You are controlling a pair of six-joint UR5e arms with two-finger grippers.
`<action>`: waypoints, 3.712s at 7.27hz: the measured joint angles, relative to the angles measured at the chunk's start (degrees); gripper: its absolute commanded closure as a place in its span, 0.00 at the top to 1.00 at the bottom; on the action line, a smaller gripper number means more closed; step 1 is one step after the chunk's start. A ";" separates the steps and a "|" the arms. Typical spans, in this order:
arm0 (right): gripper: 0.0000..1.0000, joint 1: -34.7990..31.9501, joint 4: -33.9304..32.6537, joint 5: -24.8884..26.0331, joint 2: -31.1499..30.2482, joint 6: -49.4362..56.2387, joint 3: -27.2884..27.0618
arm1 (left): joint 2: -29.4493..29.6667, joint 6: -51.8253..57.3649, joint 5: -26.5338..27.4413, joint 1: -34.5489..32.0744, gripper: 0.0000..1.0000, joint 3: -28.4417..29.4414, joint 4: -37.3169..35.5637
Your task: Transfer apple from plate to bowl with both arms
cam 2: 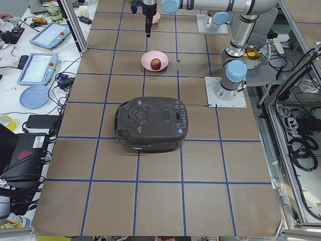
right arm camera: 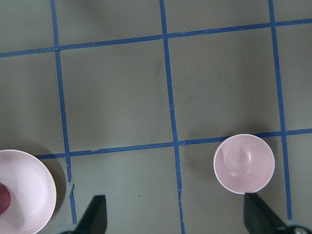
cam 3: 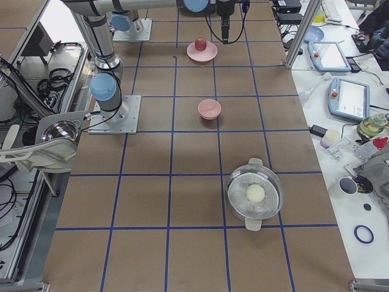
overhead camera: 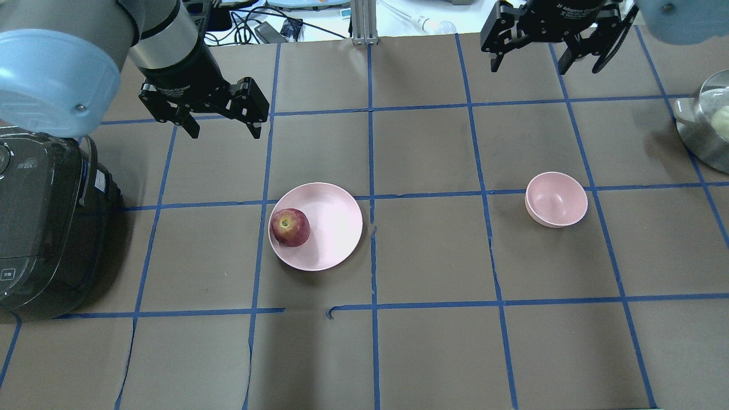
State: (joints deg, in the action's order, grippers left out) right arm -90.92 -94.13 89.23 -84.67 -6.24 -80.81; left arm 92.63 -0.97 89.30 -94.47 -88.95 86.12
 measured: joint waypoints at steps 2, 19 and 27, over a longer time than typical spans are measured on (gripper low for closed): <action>1.00 -0.02 -0.16 0.00 0.03 0.00 -0.02 | 0.00 0.00 0.00 -0.01 1.00 -0.01 0.01; 1.00 0.03 0.15 0.08 -0.10 0.00 0.13 | 3.11 -2.87 0.21 -2.09 1.00 -7.78 -10.55; 1.00 0.03 0.76 0.14 -0.17 0.00 0.04 | 10.84 -2.08 0.42 -3.35 1.00 -28.31 -43.69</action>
State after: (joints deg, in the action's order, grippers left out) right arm -90.89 -93.37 89.37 -84.84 -6.24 -80.77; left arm 103.48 -3.05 89.72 -97.83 -117.25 42.43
